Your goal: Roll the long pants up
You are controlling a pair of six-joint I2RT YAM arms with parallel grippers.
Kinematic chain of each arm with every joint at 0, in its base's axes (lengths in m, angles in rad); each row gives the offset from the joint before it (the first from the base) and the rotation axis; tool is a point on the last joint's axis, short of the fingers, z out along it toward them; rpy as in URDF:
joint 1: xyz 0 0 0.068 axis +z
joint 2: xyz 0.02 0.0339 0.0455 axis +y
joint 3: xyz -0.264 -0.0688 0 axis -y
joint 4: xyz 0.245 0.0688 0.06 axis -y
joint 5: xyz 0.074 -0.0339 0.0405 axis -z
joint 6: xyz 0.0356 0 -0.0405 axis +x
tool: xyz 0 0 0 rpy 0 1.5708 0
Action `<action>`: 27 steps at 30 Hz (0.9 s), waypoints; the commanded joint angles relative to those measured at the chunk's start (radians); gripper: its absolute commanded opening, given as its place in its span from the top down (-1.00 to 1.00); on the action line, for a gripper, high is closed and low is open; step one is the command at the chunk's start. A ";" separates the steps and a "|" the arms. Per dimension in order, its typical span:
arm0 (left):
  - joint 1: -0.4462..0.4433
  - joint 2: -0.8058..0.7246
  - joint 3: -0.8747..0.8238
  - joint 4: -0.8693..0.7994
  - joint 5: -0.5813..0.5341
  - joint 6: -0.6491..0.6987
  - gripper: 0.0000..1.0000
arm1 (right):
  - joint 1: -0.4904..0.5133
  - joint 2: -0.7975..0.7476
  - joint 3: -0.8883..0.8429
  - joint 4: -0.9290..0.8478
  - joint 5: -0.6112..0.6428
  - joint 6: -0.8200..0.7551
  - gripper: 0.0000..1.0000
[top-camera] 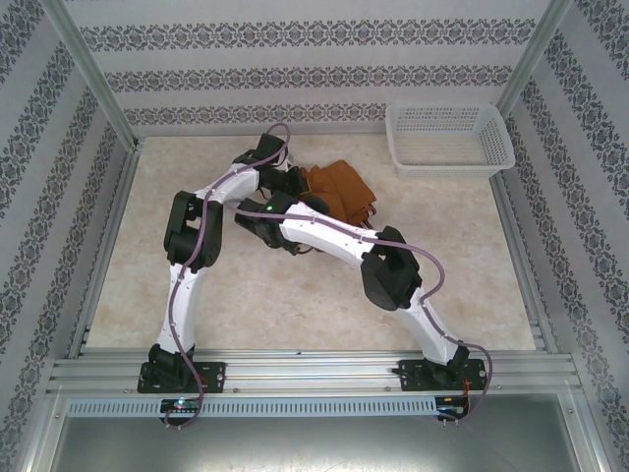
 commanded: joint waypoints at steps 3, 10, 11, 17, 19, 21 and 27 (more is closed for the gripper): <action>-0.014 0.054 -0.071 -0.215 -0.073 -0.036 1.00 | -0.068 0.017 -0.086 0.122 0.041 -0.050 -0.95; -0.015 0.032 -0.081 -0.219 -0.064 -0.037 1.00 | -0.141 0.033 -0.148 0.182 -0.166 -0.083 -0.69; -0.015 0.026 -0.084 -0.216 -0.062 -0.037 1.00 | -0.154 0.024 -0.165 0.198 -0.225 -0.089 -0.54; -0.005 -0.031 -0.111 -0.185 -0.060 -0.053 0.65 | -0.241 -0.062 -0.243 0.256 -0.564 -0.074 1.00; 0.002 -0.058 -0.113 -0.182 -0.078 -0.056 -0.27 | -0.268 -0.098 -0.262 0.262 -0.651 -0.070 1.00; 0.016 -0.090 -0.114 -0.171 -0.091 -0.064 -0.83 | -0.301 -0.147 -0.285 0.290 -0.770 -0.067 1.00; 0.042 -0.160 -0.086 -0.166 -0.101 -0.069 -1.00 | -0.430 -0.273 -0.337 0.393 -1.228 0.020 1.00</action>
